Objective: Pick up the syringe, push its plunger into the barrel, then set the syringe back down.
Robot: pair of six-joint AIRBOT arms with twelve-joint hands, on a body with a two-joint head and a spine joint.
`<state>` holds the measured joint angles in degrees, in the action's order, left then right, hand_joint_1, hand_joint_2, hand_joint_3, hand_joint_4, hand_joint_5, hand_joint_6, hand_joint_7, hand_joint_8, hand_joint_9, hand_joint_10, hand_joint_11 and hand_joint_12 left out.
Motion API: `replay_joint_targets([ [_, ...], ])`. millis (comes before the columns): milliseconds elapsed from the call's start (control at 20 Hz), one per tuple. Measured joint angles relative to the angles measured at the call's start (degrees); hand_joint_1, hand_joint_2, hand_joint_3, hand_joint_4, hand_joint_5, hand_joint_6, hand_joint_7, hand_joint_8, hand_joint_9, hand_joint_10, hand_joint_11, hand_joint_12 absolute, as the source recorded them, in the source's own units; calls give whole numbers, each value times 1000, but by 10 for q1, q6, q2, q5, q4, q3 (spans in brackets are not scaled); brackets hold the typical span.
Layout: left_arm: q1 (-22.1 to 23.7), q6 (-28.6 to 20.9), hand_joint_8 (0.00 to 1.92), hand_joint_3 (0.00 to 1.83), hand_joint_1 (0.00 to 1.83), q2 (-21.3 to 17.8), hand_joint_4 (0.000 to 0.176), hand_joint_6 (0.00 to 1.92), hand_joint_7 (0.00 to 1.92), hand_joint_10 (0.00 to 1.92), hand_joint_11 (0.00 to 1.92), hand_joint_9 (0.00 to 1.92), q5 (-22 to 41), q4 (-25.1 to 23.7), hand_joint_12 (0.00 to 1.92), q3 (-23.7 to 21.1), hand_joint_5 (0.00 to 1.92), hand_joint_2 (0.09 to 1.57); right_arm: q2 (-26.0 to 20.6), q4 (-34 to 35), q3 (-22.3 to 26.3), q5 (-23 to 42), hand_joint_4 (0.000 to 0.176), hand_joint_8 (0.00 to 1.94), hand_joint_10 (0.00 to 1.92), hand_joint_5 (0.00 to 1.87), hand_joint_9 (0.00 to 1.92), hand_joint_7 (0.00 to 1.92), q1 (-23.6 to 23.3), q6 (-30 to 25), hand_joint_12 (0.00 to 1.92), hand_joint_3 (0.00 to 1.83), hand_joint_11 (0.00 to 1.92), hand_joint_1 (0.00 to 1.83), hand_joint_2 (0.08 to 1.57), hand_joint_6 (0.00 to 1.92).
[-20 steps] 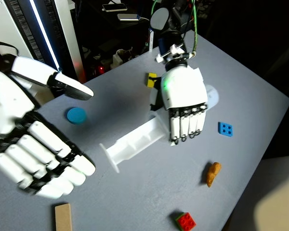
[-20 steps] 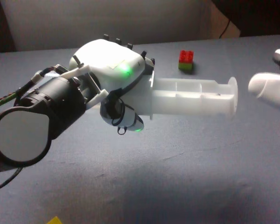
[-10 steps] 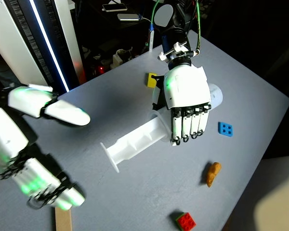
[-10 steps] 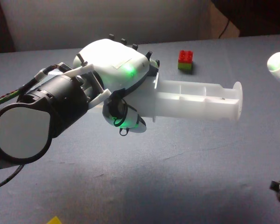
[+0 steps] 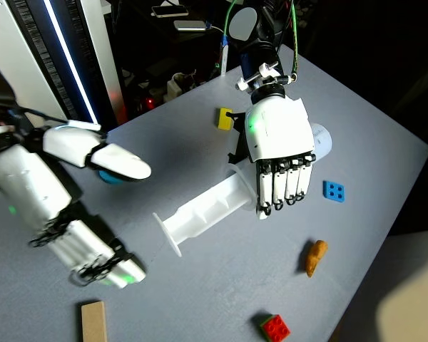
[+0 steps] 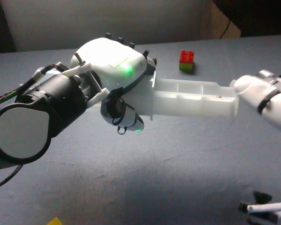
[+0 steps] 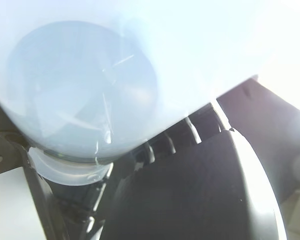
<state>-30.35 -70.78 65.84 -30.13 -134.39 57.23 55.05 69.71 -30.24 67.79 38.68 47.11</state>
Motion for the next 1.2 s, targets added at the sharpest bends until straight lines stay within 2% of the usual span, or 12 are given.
replay_joint_targets([
  [150,1,0,1115,2,1380,1,0,732,939,1310,911,918,0,2,1331,3,981,1116,19,14,-14,-12,0,3,1,134,141,176,-15,-2,498,0,0,198,1107,2],
  [200,2,0,1048,0,1389,3,0,564,991,1282,893,969,-1,7,1356,3,1077,1093,24,13,-17,-9,0,1,0,119,132,166,-21,3,482,1,0,187,1111,0],
  [300,2,0,1110,1,1380,5,0,753,942,1304,878,917,0,8,1339,5,978,1116,36,6,-17,-3,0,1,0,112,130,166,-28,7,481,1,0,182,1113,0],
  [450,2,2,1040,0,1391,5,0,488,1005,1269,865,967,-1,14,1379,5,1124,1082,52,16,-26,-2,0,0,0,115,131,162,-36,7,503,0,0,185,1109,0],
  [550,2,2,1015,1,1392,5,0,552,1008,1230,906,1000,-3,16,1329,5,1093,1079,59,19,-33,-3,0,3,2,123,136,169,-43,12,483,1,0,183,1112,3],
  [600,2,3,1098,4,1382,4,0,711,951,1274,898,938,-4,16,1316,5,1002,1107,60,19,-34,-4,0,1,1,115,128,166,-46,14,456,1,0,193,1113,1],
  [650,2,3,1142,1,1379,4,0,754,924,1300,883,912,-5,20,1313,5,980,1119,60,19,-34,-6,0,1,1,114,129,166,-47,20,452,1,0,194,1113,1],
  [700,2,4,1184,1,1375,4,0,762,899,1336,847,884,-5,21,1366,5,974,1129,60,18,-35,-10,0,0,1,113,130,162,-50,22,467,1,0,182,1116,0],
  [750,2,3,1121,0,1384,4,0,591,952,1321,859,934,-5,29,1381,6,1060,1107,60,13,-37,-14,0,2,3,119,134,165,-53,24,470,1,0,177,1116,3],
  [850,2,3,1115,5,1379,4,0,747,940,1305,874,915,-9,36,1320,6,980,1114,60,15,-37,-19,0,2,2,106,128,155,-64,25,453,0,0,177,1117,1],
  [1050,2,5,1084,0,1382,4,0,727,949,1291,916,930,-18,43,1328,6,1001,1109,68,17,-39,-18,0,3,4,120,129,165,-74,26,466,0,0,176,1115,7],
  [1200,2,6,1093,0,1380,4,0,731,943,1303,855,907,-22,45,1371,6,1014,1112,82,19,-45,-19,0,0,0,102,115,143,-79,40,451,0,0,199,1113,0],
])
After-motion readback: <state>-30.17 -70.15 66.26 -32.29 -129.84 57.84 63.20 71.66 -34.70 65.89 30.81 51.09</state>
